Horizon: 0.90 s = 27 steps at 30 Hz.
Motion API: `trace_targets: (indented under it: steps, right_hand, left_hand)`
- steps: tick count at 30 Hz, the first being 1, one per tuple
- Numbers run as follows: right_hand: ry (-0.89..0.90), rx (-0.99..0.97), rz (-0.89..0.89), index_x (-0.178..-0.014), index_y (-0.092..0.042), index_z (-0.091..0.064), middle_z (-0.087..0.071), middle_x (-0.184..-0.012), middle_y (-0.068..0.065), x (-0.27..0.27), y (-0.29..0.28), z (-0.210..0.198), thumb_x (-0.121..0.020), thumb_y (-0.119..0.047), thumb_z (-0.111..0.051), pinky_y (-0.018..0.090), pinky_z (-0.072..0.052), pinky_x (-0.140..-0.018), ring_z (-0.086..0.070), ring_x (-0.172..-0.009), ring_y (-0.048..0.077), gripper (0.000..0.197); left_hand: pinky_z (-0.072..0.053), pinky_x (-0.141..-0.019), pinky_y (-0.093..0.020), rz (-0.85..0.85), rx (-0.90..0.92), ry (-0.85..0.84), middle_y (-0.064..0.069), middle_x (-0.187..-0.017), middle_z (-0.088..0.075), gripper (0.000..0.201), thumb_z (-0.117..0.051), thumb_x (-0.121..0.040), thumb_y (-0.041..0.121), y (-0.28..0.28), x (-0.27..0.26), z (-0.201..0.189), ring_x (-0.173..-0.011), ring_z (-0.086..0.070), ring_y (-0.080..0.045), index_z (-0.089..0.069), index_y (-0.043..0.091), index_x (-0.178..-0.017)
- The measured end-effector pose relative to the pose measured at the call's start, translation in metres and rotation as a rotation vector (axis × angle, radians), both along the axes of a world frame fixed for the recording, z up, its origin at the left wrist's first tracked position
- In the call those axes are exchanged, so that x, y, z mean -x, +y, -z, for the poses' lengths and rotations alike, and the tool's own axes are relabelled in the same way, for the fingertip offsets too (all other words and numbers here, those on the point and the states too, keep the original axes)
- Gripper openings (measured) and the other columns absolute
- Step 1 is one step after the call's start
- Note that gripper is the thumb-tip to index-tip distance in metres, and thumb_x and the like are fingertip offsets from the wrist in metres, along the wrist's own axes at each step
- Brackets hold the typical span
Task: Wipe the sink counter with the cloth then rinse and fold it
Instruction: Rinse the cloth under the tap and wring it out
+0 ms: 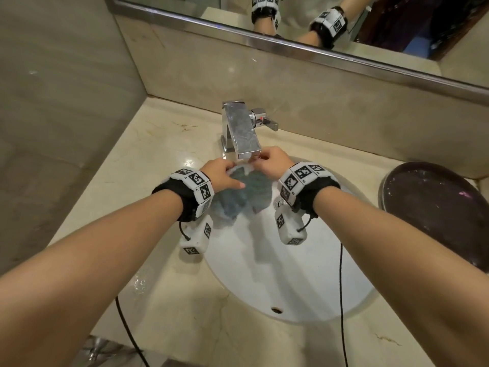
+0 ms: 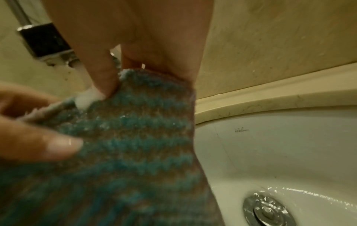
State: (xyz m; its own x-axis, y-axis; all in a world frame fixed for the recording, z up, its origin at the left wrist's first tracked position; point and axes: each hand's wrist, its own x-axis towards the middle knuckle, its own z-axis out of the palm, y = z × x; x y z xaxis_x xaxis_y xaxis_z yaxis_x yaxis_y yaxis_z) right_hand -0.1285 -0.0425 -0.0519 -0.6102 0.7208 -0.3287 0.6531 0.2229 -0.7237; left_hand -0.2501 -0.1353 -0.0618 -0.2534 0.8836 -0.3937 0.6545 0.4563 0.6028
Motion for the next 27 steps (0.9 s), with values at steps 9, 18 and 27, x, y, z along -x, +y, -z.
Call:
trace_targets:
  steps: [9,18,27]
  right_hand:
    - [-0.004,0.014,-0.085,-0.113,-0.005,-0.063,-0.058,-0.095,0.002,-0.002,-0.005,0.003,-0.087,-0.019,-0.062,0.021,-0.04,-0.074,-0.053,-0.087,0.015,0.029]
    - [0.039,0.002,-0.076,-0.073,-0.014,-0.058,-0.049,-0.065,-0.005,-0.014,0.008,-0.004,-0.085,-0.009,-0.064,0.004,-0.037,-0.049,-0.049,-0.057,0.001,0.015]
    - [-0.049,-0.051,-0.031,-0.077,-0.017,-0.049,-0.055,-0.087,0.006,-0.023,0.013,0.006,-0.086,-0.009,-0.062,0.024,-0.04,-0.074,-0.05,-0.081,0.018,0.018]
  left_hand:
    - [-0.032,-0.055,-0.025,-0.015,-0.049,0.025,0.006,-0.06,-0.046,0.014,-0.063,-0.086,0.025,0.0,0.01,0.001,-0.073,-0.049,-0.019,-0.064,0.011,-0.084]
    - [-0.037,-0.079,-0.026,0.032,0.07,0.099,-0.012,-0.114,-0.062,0.046,-0.073,-0.077,0.019,0.007,0.001,-0.004,-0.104,-0.057,-0.028,-0.059,0.007,-0.119]
    - [-0.037,-0.074,-0.025,-0.057,-0.007,0.001,-0.012,-0.104,-0.062,0.037,-0.07,-0.079,0.015,0.013,0.002,-0.014,-0.093,-0.056,-0.025,-0.061,0.006,-0.114]
